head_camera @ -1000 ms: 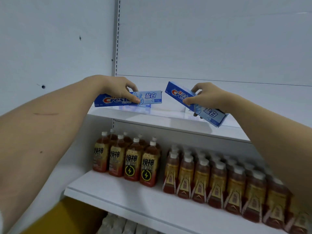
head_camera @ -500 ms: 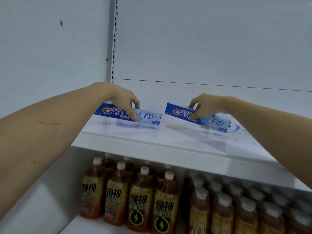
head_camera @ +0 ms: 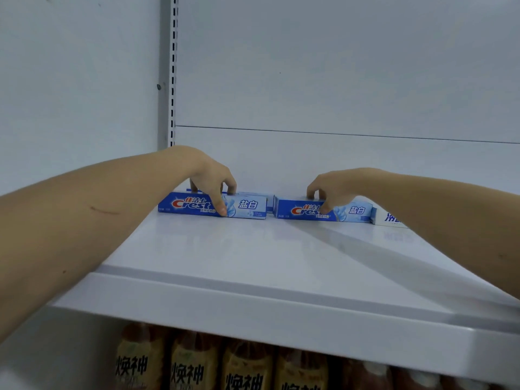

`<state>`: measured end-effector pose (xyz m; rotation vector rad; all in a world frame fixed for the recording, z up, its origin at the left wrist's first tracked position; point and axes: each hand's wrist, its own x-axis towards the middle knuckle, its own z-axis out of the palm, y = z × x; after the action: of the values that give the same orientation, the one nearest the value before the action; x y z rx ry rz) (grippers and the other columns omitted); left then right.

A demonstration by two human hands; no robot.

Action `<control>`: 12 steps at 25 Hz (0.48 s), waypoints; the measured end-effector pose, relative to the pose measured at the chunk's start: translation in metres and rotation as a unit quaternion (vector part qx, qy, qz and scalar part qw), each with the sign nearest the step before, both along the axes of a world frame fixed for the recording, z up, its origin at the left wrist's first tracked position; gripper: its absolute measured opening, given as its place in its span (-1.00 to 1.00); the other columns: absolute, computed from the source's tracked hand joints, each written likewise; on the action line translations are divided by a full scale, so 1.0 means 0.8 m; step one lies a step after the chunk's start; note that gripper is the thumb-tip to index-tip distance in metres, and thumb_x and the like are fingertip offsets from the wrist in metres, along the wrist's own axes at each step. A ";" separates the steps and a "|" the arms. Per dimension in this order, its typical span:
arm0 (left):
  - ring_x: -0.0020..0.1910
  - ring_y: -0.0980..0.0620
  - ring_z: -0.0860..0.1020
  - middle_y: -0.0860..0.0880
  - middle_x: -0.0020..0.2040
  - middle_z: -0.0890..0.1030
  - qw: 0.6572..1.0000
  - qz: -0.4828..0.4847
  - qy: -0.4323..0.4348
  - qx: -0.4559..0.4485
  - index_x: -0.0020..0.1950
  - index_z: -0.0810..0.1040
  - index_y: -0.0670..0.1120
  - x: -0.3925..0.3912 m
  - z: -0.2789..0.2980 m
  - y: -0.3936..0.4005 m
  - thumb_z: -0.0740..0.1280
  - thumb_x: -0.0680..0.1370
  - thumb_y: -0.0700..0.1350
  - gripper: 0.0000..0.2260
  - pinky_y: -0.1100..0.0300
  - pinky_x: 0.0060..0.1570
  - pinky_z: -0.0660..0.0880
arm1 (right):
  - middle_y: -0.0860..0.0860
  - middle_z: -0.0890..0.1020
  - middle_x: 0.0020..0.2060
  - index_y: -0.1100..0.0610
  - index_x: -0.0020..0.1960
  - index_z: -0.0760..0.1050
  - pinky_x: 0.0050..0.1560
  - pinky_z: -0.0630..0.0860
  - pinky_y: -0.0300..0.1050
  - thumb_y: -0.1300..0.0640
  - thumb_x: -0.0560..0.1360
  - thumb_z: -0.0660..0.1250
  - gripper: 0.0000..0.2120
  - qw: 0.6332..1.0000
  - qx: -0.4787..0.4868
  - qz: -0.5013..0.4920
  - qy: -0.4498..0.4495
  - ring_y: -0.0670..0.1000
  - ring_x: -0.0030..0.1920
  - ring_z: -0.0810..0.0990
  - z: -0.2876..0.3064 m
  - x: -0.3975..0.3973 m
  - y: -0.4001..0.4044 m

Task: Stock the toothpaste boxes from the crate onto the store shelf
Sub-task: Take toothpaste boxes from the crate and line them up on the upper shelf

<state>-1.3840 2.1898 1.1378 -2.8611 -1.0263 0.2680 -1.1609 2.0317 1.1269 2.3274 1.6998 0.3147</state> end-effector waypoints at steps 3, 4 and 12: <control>-0.13 0.08 0.62 0.05 0.02 0.60 1.000 -0.013 -0.008 -0.006 0.20 0.42 0.08 0.003 0.001 -0.003 0.49 0.44 0.11 -0.58 0.02 0.05 0.62 | -0.02 0.49 0.09 0.01 0.37 0.41 0.18 0.54 0.12 0.02 0.49 0.41 -0.53 1.000 -0.002 -0.011 -0.002 0.13 0.12 0.57 -0.004 0.005 0.001; -0.12 0.10 0.60 0.04 0.06 0.59 1.000 -0.015 -0.012 -0.007 0.23 0.41 0.09 0.003 0.003 -0.007 0.48 0.44 0.12 -0.56 0.01 0.09 0.60 | 0.00 0.48 0.13 0.00 0.39 0.39 0.21 0.52 0.10 0.02 0.49 0.42 -0.50 1.000 0.001 -0.015 -0.006 0.13 0.15 0.55 -0.004 0.003 -0.002; 0.29 -0.05 0.46 0.01 0.30 0.52 0.997 0.021 -0.037 0.059 0.37 0.42 0.10 -0.013 0.022 -0.079 0.29 0.47 0.35 -0.44 -0.13 0.36 0.37 | 0.00 0.41 0.35 0.02 0.44 0.33 0.30 0.39 0.05 -0.03 0.52 0.37 -0.47 0.995 0.101 -0.017 0.017 0.12 0.30 0.43 0.017 -0.026 -0.060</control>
<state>-1.3942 2.1264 1.1555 -2.7658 -1.0766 0.1020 -1.1818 1.9834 1.1404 2.5154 1.7126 0.4639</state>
